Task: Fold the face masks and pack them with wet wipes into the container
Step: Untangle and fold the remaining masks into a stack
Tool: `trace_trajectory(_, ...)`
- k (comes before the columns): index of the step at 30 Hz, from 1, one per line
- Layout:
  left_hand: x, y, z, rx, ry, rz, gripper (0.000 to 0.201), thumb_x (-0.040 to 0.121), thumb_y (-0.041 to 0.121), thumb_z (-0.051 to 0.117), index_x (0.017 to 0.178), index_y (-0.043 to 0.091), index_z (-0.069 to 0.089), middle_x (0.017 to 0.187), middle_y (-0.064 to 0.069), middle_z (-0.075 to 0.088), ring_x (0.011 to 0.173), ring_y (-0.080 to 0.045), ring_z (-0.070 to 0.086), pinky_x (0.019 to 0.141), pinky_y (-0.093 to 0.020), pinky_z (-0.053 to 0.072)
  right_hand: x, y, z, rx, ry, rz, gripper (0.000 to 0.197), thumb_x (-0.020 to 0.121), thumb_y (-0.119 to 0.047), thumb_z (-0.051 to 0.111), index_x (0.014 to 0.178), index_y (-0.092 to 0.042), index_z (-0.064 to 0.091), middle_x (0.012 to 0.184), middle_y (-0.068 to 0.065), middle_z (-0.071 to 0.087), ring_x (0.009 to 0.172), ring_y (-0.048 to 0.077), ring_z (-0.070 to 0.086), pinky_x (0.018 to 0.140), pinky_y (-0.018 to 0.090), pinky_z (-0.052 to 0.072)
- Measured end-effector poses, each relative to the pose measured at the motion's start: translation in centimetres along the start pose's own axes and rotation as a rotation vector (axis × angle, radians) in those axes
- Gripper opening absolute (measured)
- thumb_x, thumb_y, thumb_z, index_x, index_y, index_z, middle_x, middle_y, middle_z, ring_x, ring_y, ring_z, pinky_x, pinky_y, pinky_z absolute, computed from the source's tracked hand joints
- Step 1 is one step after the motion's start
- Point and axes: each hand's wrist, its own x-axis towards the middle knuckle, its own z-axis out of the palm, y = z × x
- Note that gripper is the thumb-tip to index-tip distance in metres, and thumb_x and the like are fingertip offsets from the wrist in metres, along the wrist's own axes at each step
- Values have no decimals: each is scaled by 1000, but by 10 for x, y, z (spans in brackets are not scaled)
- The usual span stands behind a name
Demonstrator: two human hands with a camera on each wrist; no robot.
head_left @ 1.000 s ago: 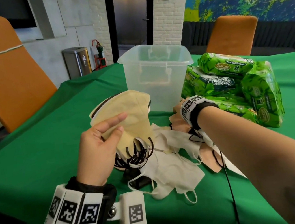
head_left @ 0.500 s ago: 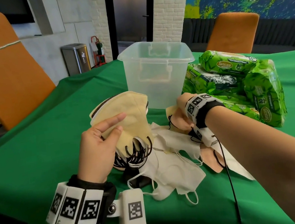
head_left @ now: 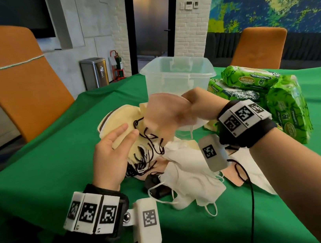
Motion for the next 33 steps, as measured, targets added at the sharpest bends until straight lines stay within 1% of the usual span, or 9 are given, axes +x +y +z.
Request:
trace_trajectory(3,-2,2,-3,29,29,-4,43,79,23,71,121,17,61,119,5,59,115,-5,50,95,-19,31,-10,-1,3,78,-66,-3,26,71,-14,77,94,-6,68,80,6,67,65,13,56,60,16,47)
trace_trajectory(7,-4,-1,-5,73,24,-12,45,75,17,75,118,18,63,119,3,60,114,-6,51,94,-19,32,-13,9,21,145,-199,11,43,67,-14,81,105,-11,63,96,12,70,85,26,65,85,41,53)
trace_trajectory(11,-5,-6,-4,98,-19,-31,43,70,15,79,111,21,66,115,3,64,115,-11,55,101,-25,37,-16,13,35,177,-227,4,35,76,-10,74,105,-16,56,87,2,65,70,13,58,65,14,47)
trace_trajectory(15,-5,-7,-4,123,-7,-22,40,73,11,77,111,19,66,109,8,61,113,-7,52,94,-19,33,-17,12,39,191,-117,-51,24,80,-10,68,102,-14,56,87,3,61,74,15,54,64,18,44)
trace_trajectory(18,-5,-7,-4,181,11,33,39,76,14,75,114,19,66,113,6,63,112,-7,52,92,-18,33,-15,9,38,226,19,-63,21,77,-8,70,95,-10,60,71,-1,58,62,13,51,56,16,43)
trace_trajectory(22,-10,-1,5,235,-29,101,36,79,30,71,114,21,66,113,8,64,106,-4,56,85,-11,37,-15,-5,40,357,147,-89,17,73,-10,74,80,-18,59,76,9,64,66,18,56,65,39,50)
trace_trajectory(25,-16,7,12,58,-145,97,55,68,65,66,106,25,68,103,17,67,98,8,59,82,-4,39,-23,-22,50,384,86,-186,19,76,-16,73,89,-8,62,86,16,66,73,22,58,73,44,51)
trace_trajectory(28,-16,5,12,-68,-200,90,73,59,75,60,102,17,71,99,3,72,102,-10,64,88,-22,46,-32,-34,55,422,-25,-250,24,81,-23,69,100,-10,63,97,14,66,81,23,60,81,44,49)
trace_trajectory(33,-18,6,8,-165,-113,9,38,57,55,70,81,25,75,88,-7,74,89,-30,68,82,-43,54,-38,-38,54,543,-162,-200,25,97,-17,42,113,-9,60,80,-1,61,71,19,59,65,24,49)
